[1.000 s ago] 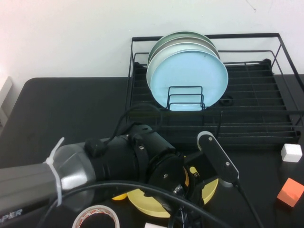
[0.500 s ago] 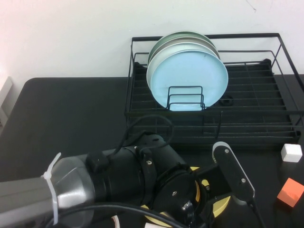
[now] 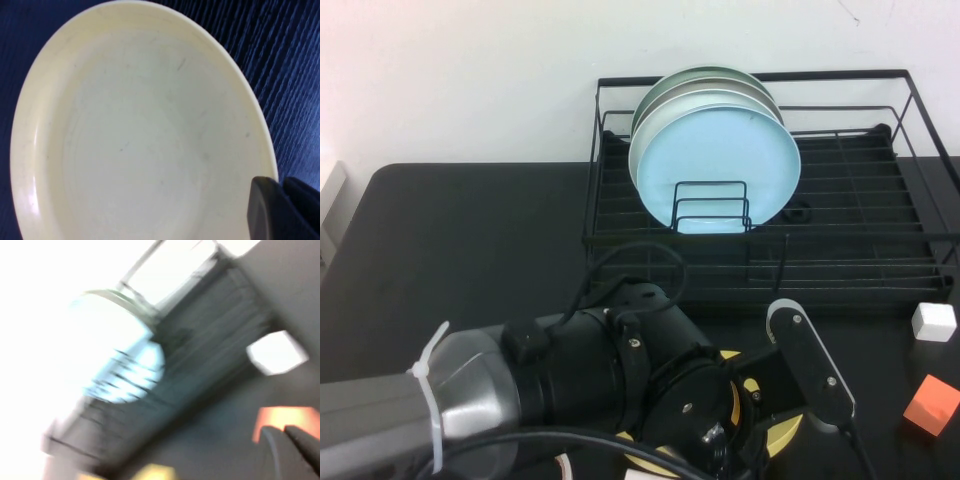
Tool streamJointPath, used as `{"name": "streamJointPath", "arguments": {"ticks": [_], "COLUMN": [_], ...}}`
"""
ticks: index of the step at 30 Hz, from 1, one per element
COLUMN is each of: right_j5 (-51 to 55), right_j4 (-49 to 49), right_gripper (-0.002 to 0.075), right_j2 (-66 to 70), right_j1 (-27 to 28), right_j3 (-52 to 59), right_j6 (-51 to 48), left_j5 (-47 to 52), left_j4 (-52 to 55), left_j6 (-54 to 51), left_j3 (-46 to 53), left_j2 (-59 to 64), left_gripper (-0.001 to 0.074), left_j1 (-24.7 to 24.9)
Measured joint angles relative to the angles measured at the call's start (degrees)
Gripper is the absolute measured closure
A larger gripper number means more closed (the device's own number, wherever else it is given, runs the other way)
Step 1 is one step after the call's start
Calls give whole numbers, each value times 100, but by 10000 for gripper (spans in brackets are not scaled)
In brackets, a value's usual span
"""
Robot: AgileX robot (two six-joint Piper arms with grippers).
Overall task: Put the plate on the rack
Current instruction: Hand over the plate
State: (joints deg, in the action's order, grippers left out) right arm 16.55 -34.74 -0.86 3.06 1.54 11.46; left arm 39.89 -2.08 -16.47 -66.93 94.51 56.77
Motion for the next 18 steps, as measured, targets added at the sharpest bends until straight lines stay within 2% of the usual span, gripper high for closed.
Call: {"name": "streamJointPath", "arguments": {"ticks": [2, 5, 11, 18], "right_j5": [-154, -281, -304, 707], "right_j4": [-815, -1328, -1481, -1517], "right_gripper": [715, 715, 715, 715], "right_j2": [0, 0, 0, 0], "right_j1": [0, 0, 0, 0], "right_j3": [0, 0, 0, 0], "right_j6": [57, 57, -170, -718], "left_j5": [0, 0, 0, 0], "left_j4": [0, 0, 88, 208], "left_j6": [0, 0, 0, 0], "left_j3": [0, 0, 0, 0], "left_j2": [0, 0, 0, 0], "left_gripper": [731, 731, 731, 731], "left_j1": [0, 0, 0, 0]}}
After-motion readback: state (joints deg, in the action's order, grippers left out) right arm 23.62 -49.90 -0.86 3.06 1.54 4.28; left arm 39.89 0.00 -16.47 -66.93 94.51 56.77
